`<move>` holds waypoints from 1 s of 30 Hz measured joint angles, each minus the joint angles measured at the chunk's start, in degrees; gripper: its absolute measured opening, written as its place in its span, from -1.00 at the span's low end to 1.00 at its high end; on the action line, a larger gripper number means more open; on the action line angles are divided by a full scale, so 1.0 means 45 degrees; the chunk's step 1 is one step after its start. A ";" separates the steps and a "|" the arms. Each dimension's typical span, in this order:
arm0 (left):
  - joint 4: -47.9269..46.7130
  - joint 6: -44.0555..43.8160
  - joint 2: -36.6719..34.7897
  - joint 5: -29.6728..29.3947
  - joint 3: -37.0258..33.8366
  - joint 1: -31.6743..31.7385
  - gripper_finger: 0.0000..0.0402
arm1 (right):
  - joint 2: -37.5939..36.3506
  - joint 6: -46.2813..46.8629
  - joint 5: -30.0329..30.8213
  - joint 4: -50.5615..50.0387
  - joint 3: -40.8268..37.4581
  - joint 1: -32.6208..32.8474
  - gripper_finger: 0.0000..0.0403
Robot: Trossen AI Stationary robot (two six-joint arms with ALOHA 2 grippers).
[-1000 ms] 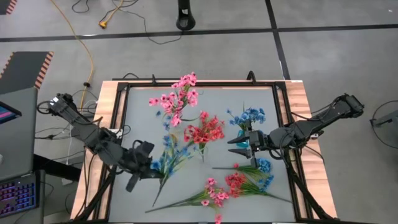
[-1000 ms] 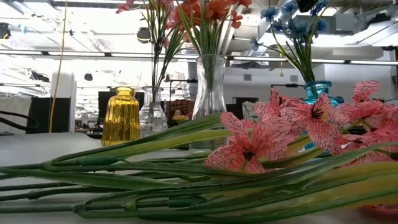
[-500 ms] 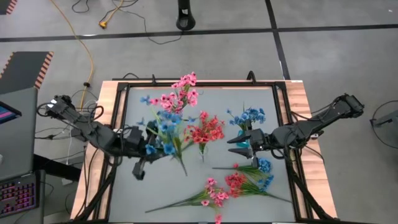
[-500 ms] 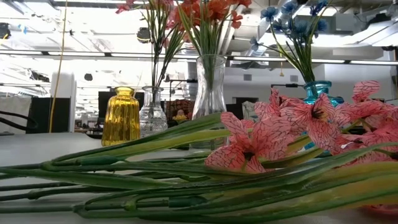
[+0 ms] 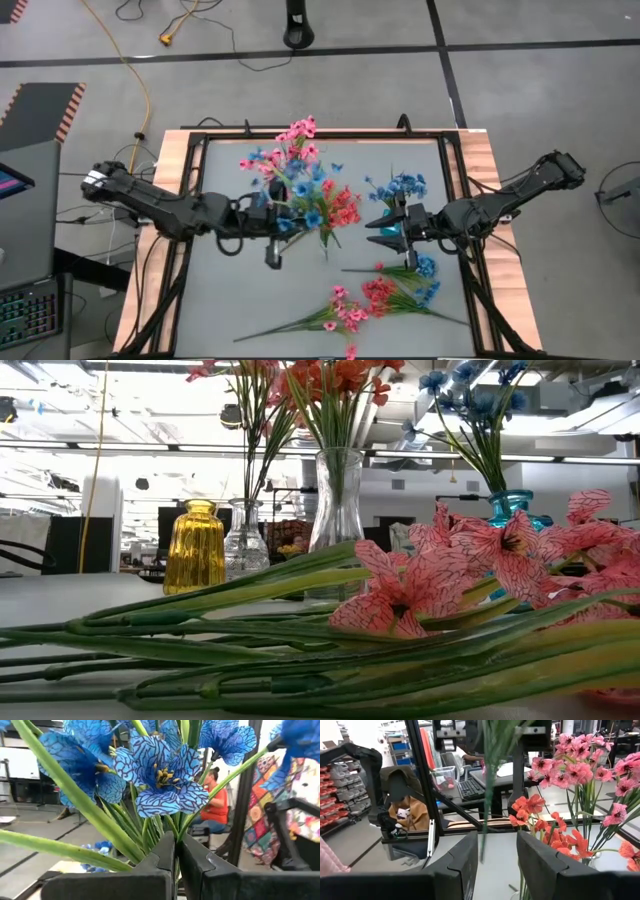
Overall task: Sort flowers into vase by color
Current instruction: Put the left blue flowers into the blue vase
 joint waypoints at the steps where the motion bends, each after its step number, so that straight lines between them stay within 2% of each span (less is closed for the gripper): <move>1: 0.0169 0.0063 0.0182 0.0036 0.0000 0.0077 -1.00 | 0.0000 0.0004 0.0000 0.0013 0.0000 0.0000 -0.20; 5: 0.0733 0.0383 0.0885 0.0342 0.0054 0.0356 -1.00 | 0.0000 0.0000 0.0015 0.0218 0.0000 0.0000 -0.20; 9: 0.0549 0.0524 0.1822 0.0691 0.0742 0.0483 -1.00 | 0.0000 -0.0003 0.0027 0.0757 0.0000 -0.0029 -0.20; 20: -0.1224 0.1444 0.4216 0.0852 0.3313 0.0487 -1.00 | 0.0005 -0.0090 0.0015 0.1400 0.0000 -0.0423 -0.20; 30: -0.2014 0.1585 0.4617 0.0809 0.3963 0.0487 -1.00 | 0.0005 -0.0083 -0.1741 0.0318 0.0000 -0.0392 -0.20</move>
